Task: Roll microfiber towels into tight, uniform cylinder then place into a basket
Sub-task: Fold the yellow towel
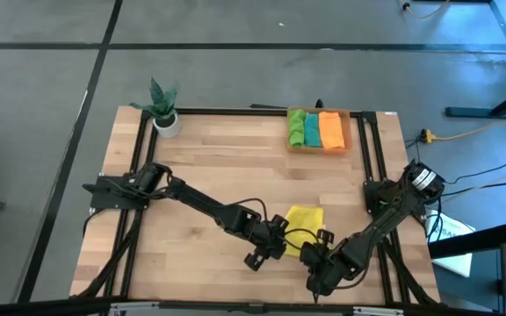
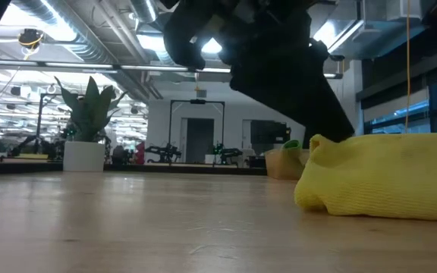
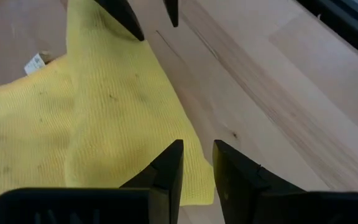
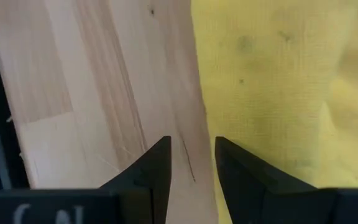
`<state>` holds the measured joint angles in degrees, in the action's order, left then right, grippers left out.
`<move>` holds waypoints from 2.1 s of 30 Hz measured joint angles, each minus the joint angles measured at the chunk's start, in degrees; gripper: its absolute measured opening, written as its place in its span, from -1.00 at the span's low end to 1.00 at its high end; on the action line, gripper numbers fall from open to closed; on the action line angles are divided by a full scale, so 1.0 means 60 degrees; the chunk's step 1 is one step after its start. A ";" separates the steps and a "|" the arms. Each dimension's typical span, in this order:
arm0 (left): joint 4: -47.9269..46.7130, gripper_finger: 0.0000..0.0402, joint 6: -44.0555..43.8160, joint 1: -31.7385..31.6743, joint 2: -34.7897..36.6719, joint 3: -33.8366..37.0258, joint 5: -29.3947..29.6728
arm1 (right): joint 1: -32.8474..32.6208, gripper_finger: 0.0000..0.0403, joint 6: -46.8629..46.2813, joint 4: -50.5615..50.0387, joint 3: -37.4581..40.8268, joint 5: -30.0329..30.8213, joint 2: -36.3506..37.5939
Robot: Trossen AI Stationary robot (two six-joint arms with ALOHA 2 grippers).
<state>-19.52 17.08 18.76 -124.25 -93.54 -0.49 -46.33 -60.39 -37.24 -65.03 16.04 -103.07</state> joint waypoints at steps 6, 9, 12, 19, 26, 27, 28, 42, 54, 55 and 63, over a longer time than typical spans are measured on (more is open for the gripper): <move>0.0189 -0.61 0.0004 -0.0018 0.0000 0.0000 0.0015 | 0.0000 -0.38 -0.0191 -0.1105 -0.0166 0.0262 0.0011; 0.0207 -0.61 0.0000 -0.0018 0.0000 0.0000 0.0015 | 0.0004 -0.38 -0.0403 -0.1227 -0.0110 0.0269 0.0011; 0.0249 -0.61 0.0000 -0.0022 0.0000 0.0000 0.0015 | 0.0004 -0.38 -0.0384 -0.1107 0.0038 0.0312 0.0005; 0.0553 -0.61 -0.0007 -0.0022 -0.0091 -0.0007 0.0011 | 0.0072 -0.38 -0.0375 -0.0570 0.0387 0.0315 -0.0095; 0.0712 -0.61 -0.0019 -0.0022 -0.0652 -0.0007 0.0007 | 0.0097 -0.38 -0.0353 0.0362 0.0892 -0.0038 -0.0101; 0.0702 -0.61 -0.0038 -0.0021 -0.0696 -0.0007 0.0007 | 0.0112 -0.38 -0.0355 0.0338 0.0902 -0.0073 -0.0102; 0.0708 -0.61 -0.0062 -0.0014 -0.0735 -0.0007 0.0007 | 0.0113 -0.38 -0.0355 0.0338 0.0902 -0.0079 -0.0102; 0.0729 -0.61 -0.0080 0.0055 -0.1008 -0.0004 0.0492 | 0.0183 -0.38 -0.0351 0.0473 0.0902 -0.0115 -0.0102; 0.0926 -0.65 -0.0566 0.0127 -0.1309 -0.0053 0.0658 | 0.0182 -0.38 -0.0351 0.0603 0.0898 -0.0185 -0.0102; 0.0900 -0.69 -0.0572 0.0127 -0.1311 -0.0049 0.0648 | 0.0182 -0.38 -0.0357 0.0615 0.0898 -0.0195 -0.0102; 0.0824 -0.99 -0.0580 0.0091 -0.1318 -0.0036 0.0658 | 0.0182 -0.38 -0.0388 0.0873 0.0891 -0.0196 -0.0102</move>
<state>-14.58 13.60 19.31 -132.15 -93.76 3.46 -45.23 -62.72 -32.01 -59.68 14.87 -103.68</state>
